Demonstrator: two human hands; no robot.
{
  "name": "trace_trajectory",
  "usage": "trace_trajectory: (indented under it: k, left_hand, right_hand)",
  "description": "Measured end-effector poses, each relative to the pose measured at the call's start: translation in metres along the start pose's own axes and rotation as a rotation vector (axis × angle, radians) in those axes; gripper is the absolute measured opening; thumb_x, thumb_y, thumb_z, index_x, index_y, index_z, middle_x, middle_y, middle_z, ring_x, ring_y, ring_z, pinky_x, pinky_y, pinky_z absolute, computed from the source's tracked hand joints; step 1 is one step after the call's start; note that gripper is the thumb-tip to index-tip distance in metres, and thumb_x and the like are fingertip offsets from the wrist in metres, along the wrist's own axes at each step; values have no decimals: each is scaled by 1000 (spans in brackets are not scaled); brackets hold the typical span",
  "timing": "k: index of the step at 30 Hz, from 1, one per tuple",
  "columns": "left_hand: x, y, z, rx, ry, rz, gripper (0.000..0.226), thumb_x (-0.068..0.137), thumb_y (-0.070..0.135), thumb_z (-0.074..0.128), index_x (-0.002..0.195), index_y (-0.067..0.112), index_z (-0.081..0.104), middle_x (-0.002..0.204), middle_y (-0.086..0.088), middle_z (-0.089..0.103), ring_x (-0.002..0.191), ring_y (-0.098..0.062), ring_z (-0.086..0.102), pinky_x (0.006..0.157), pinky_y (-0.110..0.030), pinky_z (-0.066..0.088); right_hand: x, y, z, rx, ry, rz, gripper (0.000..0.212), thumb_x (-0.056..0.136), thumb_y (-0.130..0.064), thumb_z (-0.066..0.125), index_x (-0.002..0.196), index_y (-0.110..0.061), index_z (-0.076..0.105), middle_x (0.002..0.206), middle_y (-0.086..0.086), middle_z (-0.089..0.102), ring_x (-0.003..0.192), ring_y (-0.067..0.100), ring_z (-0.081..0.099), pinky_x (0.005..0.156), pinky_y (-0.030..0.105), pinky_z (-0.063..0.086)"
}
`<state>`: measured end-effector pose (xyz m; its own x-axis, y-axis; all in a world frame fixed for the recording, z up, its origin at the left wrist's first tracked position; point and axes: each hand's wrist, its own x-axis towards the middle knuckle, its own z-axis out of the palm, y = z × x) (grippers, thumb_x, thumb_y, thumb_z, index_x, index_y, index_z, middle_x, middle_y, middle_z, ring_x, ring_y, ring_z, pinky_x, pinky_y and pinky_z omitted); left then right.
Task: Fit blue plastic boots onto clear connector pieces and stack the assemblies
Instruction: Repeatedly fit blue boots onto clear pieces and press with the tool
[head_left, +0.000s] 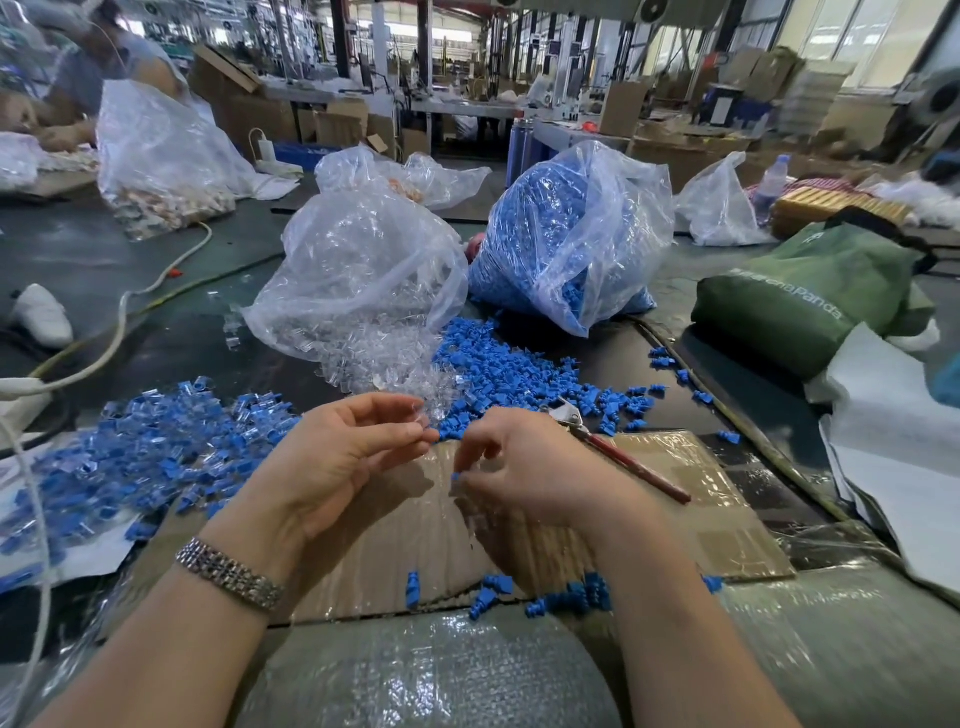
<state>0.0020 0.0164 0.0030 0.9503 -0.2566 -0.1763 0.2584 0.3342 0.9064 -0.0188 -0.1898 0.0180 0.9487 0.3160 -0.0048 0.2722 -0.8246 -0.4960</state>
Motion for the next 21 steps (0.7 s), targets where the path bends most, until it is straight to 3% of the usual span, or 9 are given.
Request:
trace_trajectory:
  k: [4,8,13,18,21]
  left_hand:
    - [0,-1,-1,44,-42,13,42,68,-7,76,109,2,73,102,-17,75,97,-31,74,74,-31,63]
    - [-2,0,2,128,-58,35,41,64,2,83,104,10,77,106,-18,75,91,-26,73,67,-24,61]
    - [-5,-1,4,147,-87,77,37,63,2,84,98,11,78,104,-18,75,89,-24,73,69,-24,60]
    - [-6,-4,8,203,-107,115,41,57,10,87,96,7,76,100,-21,75,87,-23,73,73,-25,60]
    - [-4,-6,8,149,-124,118,37,61,2,83,97,3,73,100,-21,75,94,-27,75,78,-25,60]
  right_hand:
    - [1,2,-4,277,205,-2,5,93,-21,74,98,-20,74,83,-9,72,78,5,67,77,23,55]
    - [-1,2,-5,463,299,-58,11,92,-16,75,100,-22,79,89,-8,76,85,3,70,85,21,57]
    - [0,-2,-3,446,328,-85,8,93,-13,74,99,-16,78,87,-6,75,82,5,69,83,24,57]
    - [-2,-6,-2,343,303,-152,6,91,-13,75,94,-18,76,81,-13,71,76,-6,61,77,11,47]
    - [-2,-6,-1,333,305,-164,7,92,-16,75,94,-22,75,82,-15,70,80,-5,62,77,11,47]
